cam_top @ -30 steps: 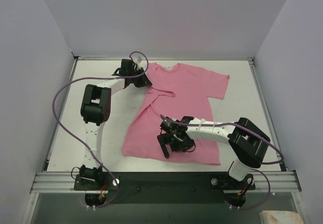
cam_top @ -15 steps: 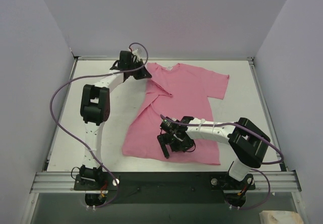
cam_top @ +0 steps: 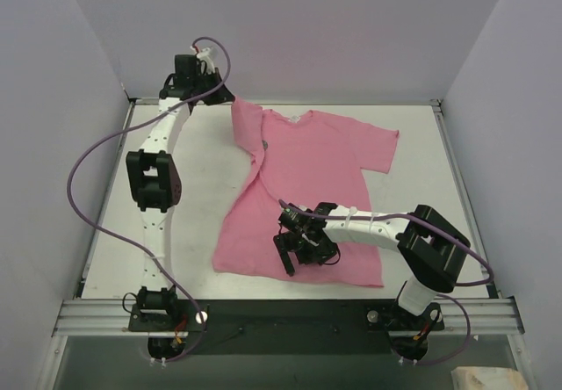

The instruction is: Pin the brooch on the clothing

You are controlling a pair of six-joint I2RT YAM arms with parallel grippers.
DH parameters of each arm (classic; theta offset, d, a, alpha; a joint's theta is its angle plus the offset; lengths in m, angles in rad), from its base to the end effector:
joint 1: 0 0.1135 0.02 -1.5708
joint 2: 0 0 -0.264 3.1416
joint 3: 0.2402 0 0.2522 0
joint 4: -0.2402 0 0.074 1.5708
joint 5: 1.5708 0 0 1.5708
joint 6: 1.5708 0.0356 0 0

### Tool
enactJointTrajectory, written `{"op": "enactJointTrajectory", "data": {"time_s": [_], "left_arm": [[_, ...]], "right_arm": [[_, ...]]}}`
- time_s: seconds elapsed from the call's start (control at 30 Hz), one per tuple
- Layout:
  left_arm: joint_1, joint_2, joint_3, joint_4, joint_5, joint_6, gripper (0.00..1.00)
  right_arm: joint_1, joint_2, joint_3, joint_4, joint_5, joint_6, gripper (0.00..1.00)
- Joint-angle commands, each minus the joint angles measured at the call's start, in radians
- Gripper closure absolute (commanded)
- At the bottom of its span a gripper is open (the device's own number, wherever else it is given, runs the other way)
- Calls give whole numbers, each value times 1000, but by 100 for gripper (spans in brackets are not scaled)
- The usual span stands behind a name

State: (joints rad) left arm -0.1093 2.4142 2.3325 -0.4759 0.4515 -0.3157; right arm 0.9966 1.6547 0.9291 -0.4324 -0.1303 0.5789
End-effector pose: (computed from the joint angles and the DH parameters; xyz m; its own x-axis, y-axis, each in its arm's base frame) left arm 0.5512 -0.0761 0.2727 -0.6447 -0.2103 -0.7349 0.2798 0.8297 -0.4829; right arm 0.1640 0.2620 0.1588 -0.8874 -0.3731 -0.2707 -0.4484 0.8350 0.3191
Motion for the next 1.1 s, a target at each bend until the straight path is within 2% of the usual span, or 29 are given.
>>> {"op": "enactJointTrajectory", "data": {"time_s": [0.0,0.33,0.5,0.8,0.9,0.97,1.0,1.07], "left_arm": [[65,56,103,-119,0,55,100],[172,45,76,-174,-82,75,100],[212,26,53,-191,-148,34,100],[227,3,90,-271,-287,-5,100],[227,2,108,-296,-287,-10,91],[224,-4,111,-293,-275,-10,73],[223,-7,114,-291,-281,-10,59],[218,-13,117,-299,-307,-13,45]], "right_arm": [[5,71,-70,3,4,13,3],[5,82,-64,1,0,6,3],[5,88,-62,1,-3,3,3],[5,102,-55,0,-6,-2,3],[4,105,-53,-2,-8,-2,3],[4,106,-53,0,-8,-2,3],[4,106,-52,-2,-8,-5,3],[4,102,-53,0,-3,-5,3]]}}
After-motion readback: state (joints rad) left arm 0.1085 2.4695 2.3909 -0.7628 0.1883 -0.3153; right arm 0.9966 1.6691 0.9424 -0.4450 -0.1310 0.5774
